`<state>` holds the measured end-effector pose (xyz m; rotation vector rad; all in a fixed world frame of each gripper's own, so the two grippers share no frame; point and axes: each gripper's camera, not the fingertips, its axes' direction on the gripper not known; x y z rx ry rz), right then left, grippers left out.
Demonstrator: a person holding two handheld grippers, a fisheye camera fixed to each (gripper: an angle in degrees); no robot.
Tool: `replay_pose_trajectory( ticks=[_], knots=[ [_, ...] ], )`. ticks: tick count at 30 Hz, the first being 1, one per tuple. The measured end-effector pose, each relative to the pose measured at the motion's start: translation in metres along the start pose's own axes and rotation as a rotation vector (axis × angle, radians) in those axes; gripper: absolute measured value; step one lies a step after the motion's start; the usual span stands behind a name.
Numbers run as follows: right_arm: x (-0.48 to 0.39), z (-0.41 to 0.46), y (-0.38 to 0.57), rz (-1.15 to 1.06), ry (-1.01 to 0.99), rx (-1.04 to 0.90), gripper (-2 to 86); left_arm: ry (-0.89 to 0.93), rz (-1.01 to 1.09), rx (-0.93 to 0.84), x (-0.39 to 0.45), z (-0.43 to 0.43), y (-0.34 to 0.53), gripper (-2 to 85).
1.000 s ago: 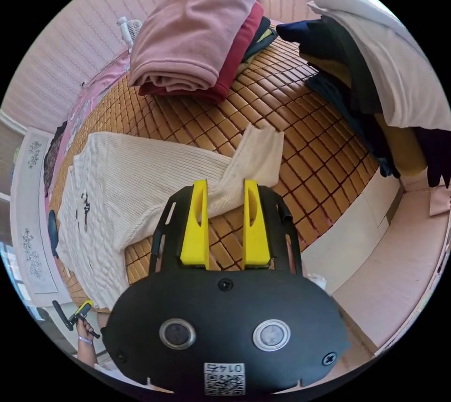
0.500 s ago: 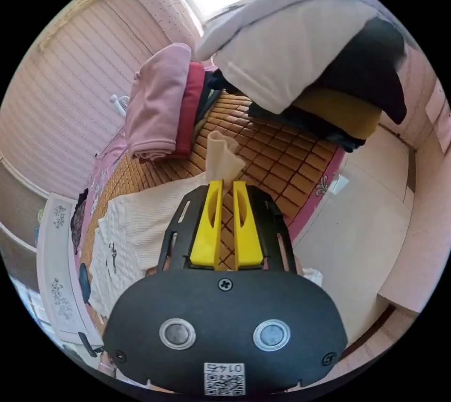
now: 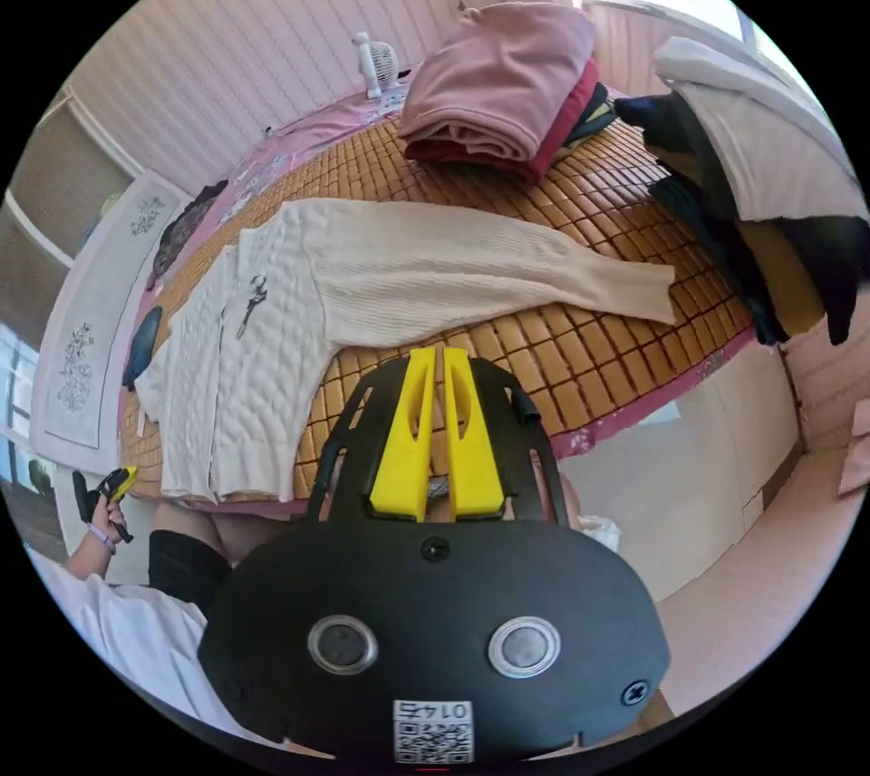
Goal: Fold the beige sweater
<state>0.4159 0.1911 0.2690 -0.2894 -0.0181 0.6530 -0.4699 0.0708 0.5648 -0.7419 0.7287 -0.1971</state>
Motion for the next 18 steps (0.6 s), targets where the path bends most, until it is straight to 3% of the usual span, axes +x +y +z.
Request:
replay_pose_trajectory(
  ticks=[3, 7, 10, 13, 18],
  knots=[
    [-0.09, 0.024, -0.001, -0.295, -0.08, -0.069, 1.4, 0.001, -0.021, 0.113, -0.012, -0.018, -0.031, 6.1],
    [-0.238, 0.069, 0.01, -0.752, -0.216, -0.187, 3.1, -0.169, -0.037, 0.166, -0.014, -0.011, -0.085, 8.4],
    [-0.33, 0.097, 0.021, -0.976, -0.301, -0.265, 4.6, -0.286, -0.035, 0.171, -0.008, 0.009, -0.116, 9.2],
    [-0.399, 0.119, 0.031, -1.117, -0.285, -0.306, 4.7, -0.325, -0.065, 0.02, -0.012, 0.047, -0.138, 7.3],
    [-0.446, 0.135, 0.039, -1.146, -0.357, -0.332, 4.7, -0.38, 0.048, 0.059, -0.014, 0.043, -0.129, 0.0]
  ],
)
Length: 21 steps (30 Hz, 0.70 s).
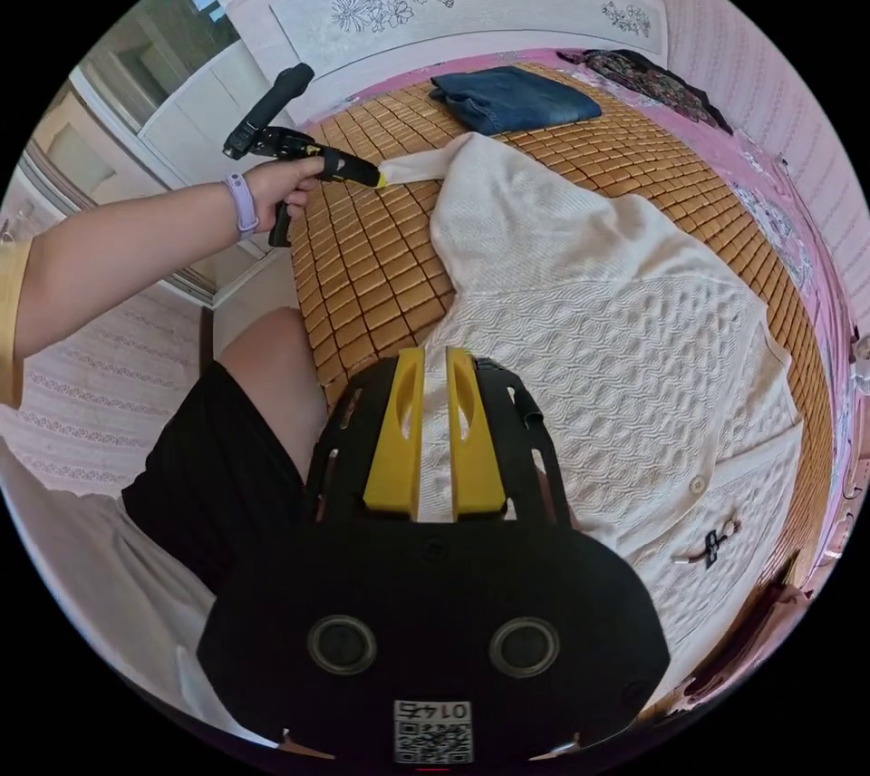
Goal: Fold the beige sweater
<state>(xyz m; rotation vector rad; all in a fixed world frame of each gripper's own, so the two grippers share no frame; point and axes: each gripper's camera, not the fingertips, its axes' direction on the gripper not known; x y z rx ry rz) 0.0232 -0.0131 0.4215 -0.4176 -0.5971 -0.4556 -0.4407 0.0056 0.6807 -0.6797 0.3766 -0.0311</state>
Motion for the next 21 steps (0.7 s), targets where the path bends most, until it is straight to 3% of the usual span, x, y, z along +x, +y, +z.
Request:
replay_pose_trajectory(
  ticks=[3, 7, 9, 13, 21],
  knots=[
    [-0.004, 0.002, 0.008, 0.015, -0.012, 0.02, 4.8, -0.052, -0.101, 0.12, -0.044, -0.029, 0.002, 0.3],
    [-0.003, 0.007, 0.044, 0.051, 0.038, -0.04, 5.3, 0.169, -0.255, 0.185, -0.115, -0.045, 0.017, 5.4],
    [0.001, 0.007, 0.065, 0.097, 0.065, -0.067, 5.6, 0.17, -0.266, 0.204, -0.122, -0.053, 0.037, 6.2],
    [0.008, -0.001, 0.119, 0.227, 0.155, -0.109, 5.8, 0.235, -0.082, 0.219, -0.082, -0.07, 0.102, 6.0],
    [-0.005, 0.012, 0.178, 0.383, 0.318, -0.189, 5.4, 0.388, 0.477, -0.074, 0.124, -0.036, 0.258, 6.9]
  ],
)
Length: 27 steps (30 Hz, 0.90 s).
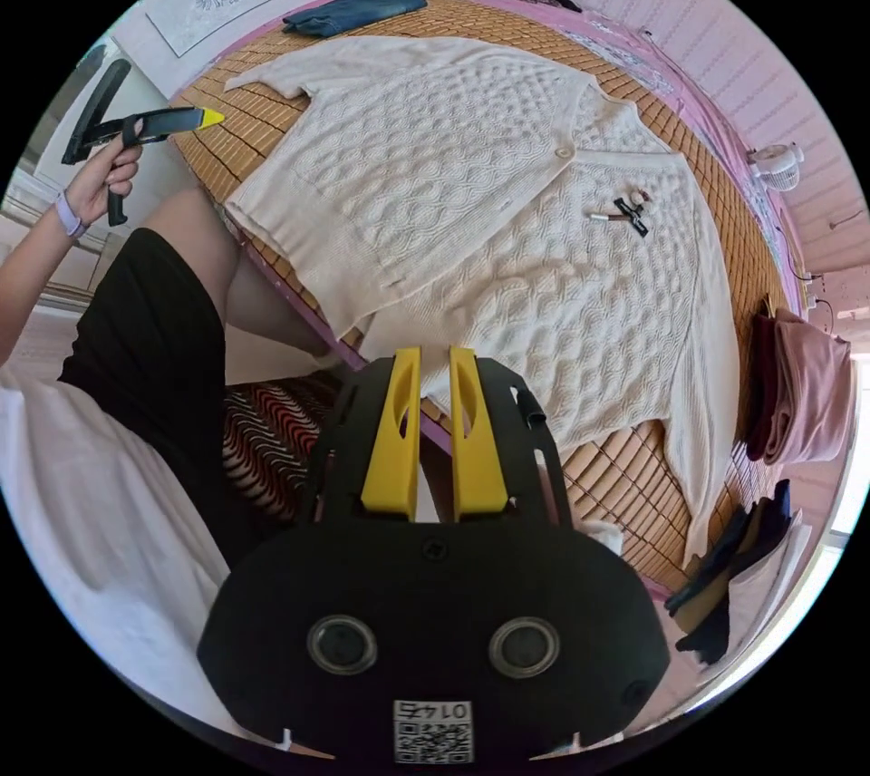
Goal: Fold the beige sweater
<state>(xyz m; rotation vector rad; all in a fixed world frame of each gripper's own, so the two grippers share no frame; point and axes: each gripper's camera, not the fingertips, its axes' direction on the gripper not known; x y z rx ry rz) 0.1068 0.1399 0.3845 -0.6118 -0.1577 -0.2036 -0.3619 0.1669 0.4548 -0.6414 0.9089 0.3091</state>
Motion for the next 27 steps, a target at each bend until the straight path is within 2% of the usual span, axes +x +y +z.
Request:
replay_pose_trajectory(
  ticks=[3, 5, 8, 12, 15, 22, 27],
  knots=[
    [0.009, 0.01, 0.01, 0.094, -0.022, -0.007, 5.8, -0.042, 0.093, -0.152, 0.057, 0.054, 0.013, 7.5],
    [0.01, 0.018, 0.014, 0.114, -0.048, -0.004, 6.2, -0.176, 0.133, -0.241, 0.081, 0.082, 0.022, 6.3],
    [0.011, 0.025, 0.024, 0.159, -0.079, 0.07, 6.5, -0.253, 0.167, -0.248, 0.094, 0.093, 0.035, 5.1],
    [0.005, 0.03, 0.038, 0.181, -0.083, 0.143, 6.2, -0.247, 0.138, -0.231, 0.095, 0.097, 0.052, 3.5],
    [-0.003, 0.033, 0.048, 0.201, -0.105, 0.152, 2.6, -0.251, 0.133, -0.23, 0.099, 0.101, 0.067, 1.2],
    [-0.039, 0.047, 0.061, 0.02, -0.193, 0.102, -0.8, -0.389, 0.227, -0.268, 0.13, 0.111, 0.105, 1.4],
    [-0.055, 0.043, 0.078, -0.017, -0.17, 0.164, -1.0, -0.304, 0.175, -0.233, 0.116, 0.092, 0.124, 1.9]
  ],
)
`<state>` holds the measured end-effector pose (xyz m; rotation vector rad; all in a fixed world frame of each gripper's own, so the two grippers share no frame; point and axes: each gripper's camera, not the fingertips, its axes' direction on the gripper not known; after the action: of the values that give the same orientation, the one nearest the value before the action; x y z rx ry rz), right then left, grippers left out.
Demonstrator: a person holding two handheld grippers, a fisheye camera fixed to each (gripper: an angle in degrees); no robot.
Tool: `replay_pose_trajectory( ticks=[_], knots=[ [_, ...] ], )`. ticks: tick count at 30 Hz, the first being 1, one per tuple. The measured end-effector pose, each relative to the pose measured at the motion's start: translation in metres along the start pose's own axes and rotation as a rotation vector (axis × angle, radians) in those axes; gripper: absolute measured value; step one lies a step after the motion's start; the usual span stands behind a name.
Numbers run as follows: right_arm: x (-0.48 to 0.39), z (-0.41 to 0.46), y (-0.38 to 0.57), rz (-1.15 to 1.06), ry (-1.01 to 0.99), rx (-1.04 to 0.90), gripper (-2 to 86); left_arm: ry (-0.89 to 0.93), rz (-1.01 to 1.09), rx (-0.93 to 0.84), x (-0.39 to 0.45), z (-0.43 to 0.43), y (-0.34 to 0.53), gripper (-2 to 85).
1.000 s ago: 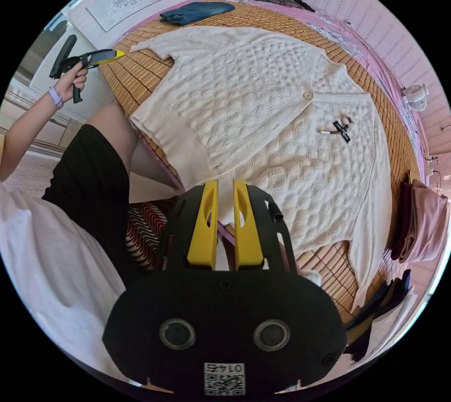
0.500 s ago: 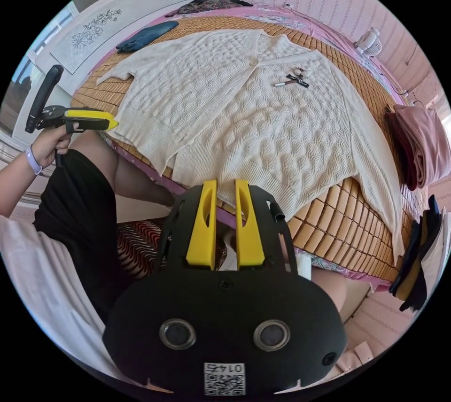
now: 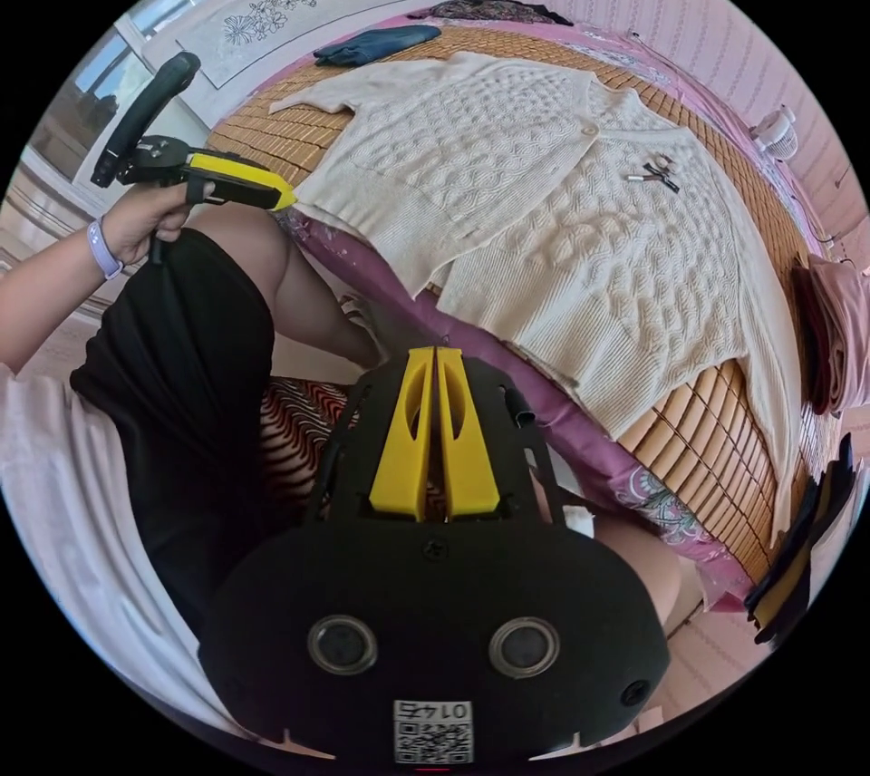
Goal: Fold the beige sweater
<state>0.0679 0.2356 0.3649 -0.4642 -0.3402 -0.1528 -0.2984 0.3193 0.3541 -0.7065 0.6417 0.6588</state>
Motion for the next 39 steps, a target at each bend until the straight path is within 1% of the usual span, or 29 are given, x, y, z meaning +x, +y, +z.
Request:
replay_pose_trajectory(
  ticks=[2, 5, 9, 12, 15, 17, 21, 23, 26, 28, 32, 35, 37, 39],
  knots=[
    [-0.004, -0.003, 0.007, -0.002, -0.004, 0.036, -1.0, 0.049, -0.013, 0.058, -0.007, -0.012, 0.015, 1.8],
    [-0.007, -0.009, 0.017, 0.01, -0.028, 0.087, -0.9, 0.071, -0.015, 0.14, -0.01, -0.03, 0.031, 1.1],
    [-0.011, -0.019, 0.031, 0.018, -0.051, 0.166, -0.9, 0.043, 0.004, 0.233, -0.008, -0.051, 0.045, -0.3],
    [-0.013, -0.027, 0.036, 0.024, -0.063, 0.241, -0.8, 0.007, -0.036, 0.284, -0.017, -0.066, 0.048, -0.8],
    [-0.019, -0.038, 0.044, 0.025, 0.009, 0.331, -0.7, 0.057, -0.109, 0.343, -0.047, -0.088, 0.045, -0.9],
    [-0.024, -0.042, 0.049, 0.022, 0.07, 0.375, -0.6, 0.053, -0.203, 0.434, -0.086, -0.108, 0.049, -0.8],
    [-0.029, -0.038, 0.052, 0.082, 0.211, 0.361, 1.6, 0.064, -0.336, 0.518, -0.157, -0.123, 0.056, 0.4],
    [-0.03, -0.034, 0.045, 0.082, 0.212, 0.334, 4.6, 0.064, -0.429, 0.558, -0.207, -0.121, 0.063, 2.8],
    [-0.038, -0.026, 0.023, -0.025, 0.133, 0.286, 5.9, 0.033, -0.5, 0.632, -0.265, -0.12, 0.068, 4.9],
    [-0.049, -0.02, -0.009, -0.143, 0.116, 0.254, 6.5, 0.033, -0.546, 0.648, -0.301, -0.118, 0.063, 5.3],
    [-0.071, -0.009, -0.076, -0.301, 0.072, 0.228, 7.1, 0.061, -0.656, 0.683, -0.385, -0.11, 0.036, 6.6],
    [-0.096, 0.007, -0.138, -0.431, 0.029, 0.208, 7.4, 0.049, -0.703, 0.627, -0.438, -0.103, 0.0, 8.7],
    [-0.12, 0.022, -0.184, -0.528, 0.049, 0.202, 7.6, 0.021, -0.742, 0.596, -0.464, -0.097, -0.02, 9.2],
    [-0.136, 0.035, -0.217, -0.578, 0.084, 0.194, 7.9, -0.008, -0.758, 0.568, -0.484, -0.09, -0.039, 10.0]
  ],
)
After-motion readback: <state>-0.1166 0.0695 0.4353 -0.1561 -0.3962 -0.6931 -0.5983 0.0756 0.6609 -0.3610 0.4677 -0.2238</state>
